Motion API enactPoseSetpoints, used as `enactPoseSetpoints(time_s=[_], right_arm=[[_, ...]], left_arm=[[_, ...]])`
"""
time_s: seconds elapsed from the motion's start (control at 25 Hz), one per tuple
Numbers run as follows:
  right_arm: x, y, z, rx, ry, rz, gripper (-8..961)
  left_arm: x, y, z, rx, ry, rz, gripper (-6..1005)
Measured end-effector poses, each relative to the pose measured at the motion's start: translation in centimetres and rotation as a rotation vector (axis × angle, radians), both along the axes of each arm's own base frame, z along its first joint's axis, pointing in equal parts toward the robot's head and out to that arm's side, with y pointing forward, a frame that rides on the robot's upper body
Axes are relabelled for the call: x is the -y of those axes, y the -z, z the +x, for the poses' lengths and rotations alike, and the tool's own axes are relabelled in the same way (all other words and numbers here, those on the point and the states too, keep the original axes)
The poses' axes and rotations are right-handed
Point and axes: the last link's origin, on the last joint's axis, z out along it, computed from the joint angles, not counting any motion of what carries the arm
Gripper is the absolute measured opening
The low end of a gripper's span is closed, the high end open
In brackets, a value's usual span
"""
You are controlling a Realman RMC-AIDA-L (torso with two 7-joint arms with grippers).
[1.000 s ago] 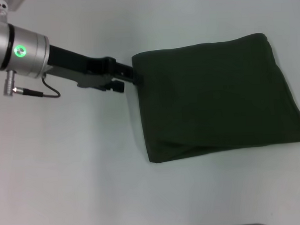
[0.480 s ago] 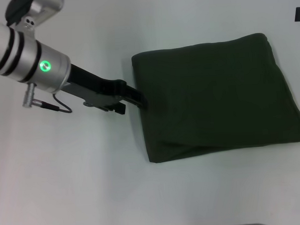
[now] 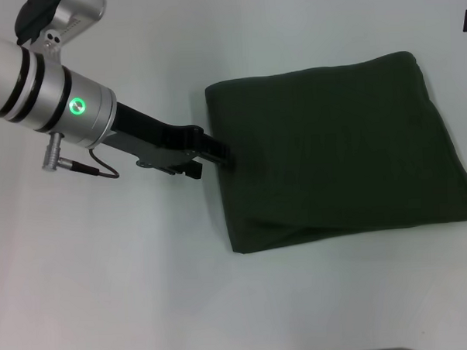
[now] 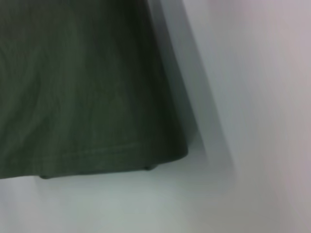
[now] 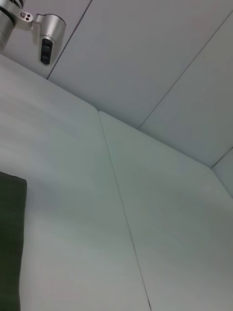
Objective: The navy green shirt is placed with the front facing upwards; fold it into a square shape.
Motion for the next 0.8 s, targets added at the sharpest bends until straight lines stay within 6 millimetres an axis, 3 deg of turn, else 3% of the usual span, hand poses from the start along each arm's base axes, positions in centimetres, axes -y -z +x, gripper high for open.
enactPoseSetpoints(time_s=[0.2,0.32,0.52,0.64,0.8], right_arm=[[0.1,0.2,-0.1,0.016,-0.042,0.009,885],[0.5,1.2,-0.5,0.069,-0.214,0.046,887],[1.7,4.8,-1.2,0.154,-0.459,0.129,889],[1.8,6.1,-2.1,0.162,-0.553,0.154,891],[1.8,6.3,-2.8,0.187,-0.595,0.156,893]], left_arm=[[0.0,-0.3,0.3,0.007,0.028,-0.009,663],[0.8,-2.3,1.0,0.129,0.177,0.028,663],[4.5,-6.2,0.1,0.424,0.544,0.228,661],[5.1,-7.6,-0.2,0.460,0.688,0.282,659],[5.2,-7.8,-0.8,0.466,0.741,0.293,661]])
